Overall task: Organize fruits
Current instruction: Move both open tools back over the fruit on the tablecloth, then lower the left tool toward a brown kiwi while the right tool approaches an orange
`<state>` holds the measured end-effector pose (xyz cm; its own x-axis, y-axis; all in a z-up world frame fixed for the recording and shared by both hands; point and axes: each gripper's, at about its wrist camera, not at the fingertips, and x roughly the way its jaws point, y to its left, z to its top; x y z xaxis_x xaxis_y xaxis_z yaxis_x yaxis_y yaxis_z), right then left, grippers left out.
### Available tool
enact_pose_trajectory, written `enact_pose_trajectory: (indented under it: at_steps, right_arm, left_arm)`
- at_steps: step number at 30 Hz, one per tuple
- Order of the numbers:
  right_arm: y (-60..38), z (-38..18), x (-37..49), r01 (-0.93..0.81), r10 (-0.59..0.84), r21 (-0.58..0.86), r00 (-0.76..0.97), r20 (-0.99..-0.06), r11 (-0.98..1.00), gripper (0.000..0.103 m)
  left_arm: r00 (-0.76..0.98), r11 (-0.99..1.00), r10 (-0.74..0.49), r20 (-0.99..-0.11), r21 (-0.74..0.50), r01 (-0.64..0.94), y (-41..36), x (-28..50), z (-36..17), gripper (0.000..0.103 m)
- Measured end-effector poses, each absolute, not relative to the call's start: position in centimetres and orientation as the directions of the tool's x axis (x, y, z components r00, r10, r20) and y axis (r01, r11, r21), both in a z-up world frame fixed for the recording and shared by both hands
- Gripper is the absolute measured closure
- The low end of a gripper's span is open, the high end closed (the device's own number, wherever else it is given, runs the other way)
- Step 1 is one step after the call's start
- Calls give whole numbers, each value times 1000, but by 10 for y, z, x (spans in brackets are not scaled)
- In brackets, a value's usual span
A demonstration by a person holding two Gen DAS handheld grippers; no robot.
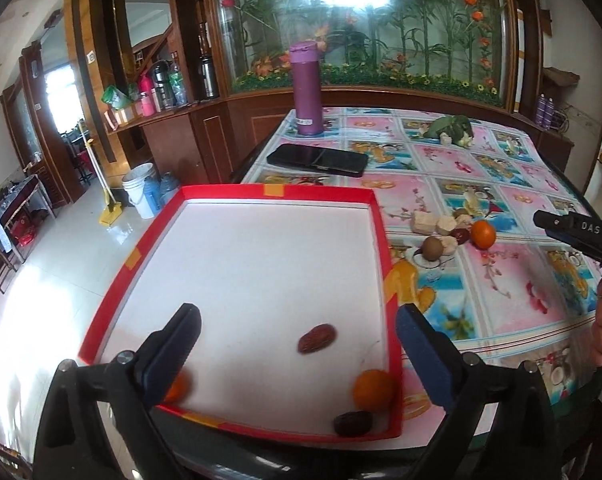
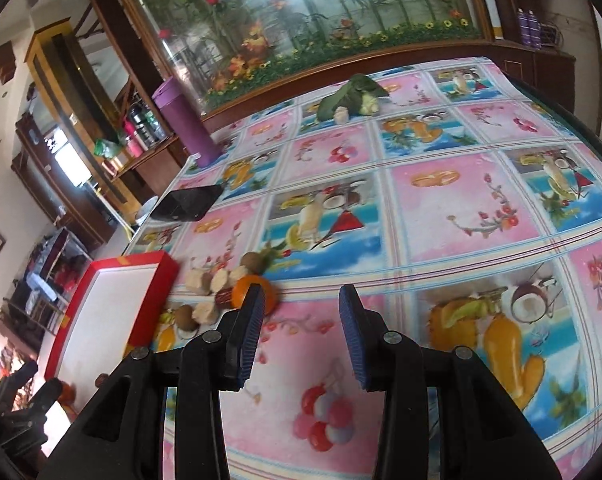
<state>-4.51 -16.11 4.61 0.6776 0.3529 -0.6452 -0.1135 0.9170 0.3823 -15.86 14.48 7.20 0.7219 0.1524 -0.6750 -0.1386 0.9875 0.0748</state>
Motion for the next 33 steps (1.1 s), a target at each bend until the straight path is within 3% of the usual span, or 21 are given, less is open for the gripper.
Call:
enact_pose_trajectory:
  at_steps: [6,16,22,30,33]
  right_arm:
    - [-188,40,-38,-39,322,422,712,-625,906,65]
    - [-193,46,-41,-43,316,430,744,-589,902,63]
    - [-196,44,-39,-41,333,455,741,-584,889,62]
    - [-201,46,-41,-36,349,490,747,-566,871,60]
    - [-211,47,-42,-9,339,516,764,-549,856,59]
  left_arm:
    - [710,998,46,-703,2,-63,110,-113,75,4]
    - [672,973,229,-705,188,-135,57,-8,60,4]
    - [566,956,287,-773,270,-115,37,46,34,4]
    - [503,978,203,-840,197,-66,22,37,16,5]
    - [443,998,63,-894,55,-30,17,22,4,4]
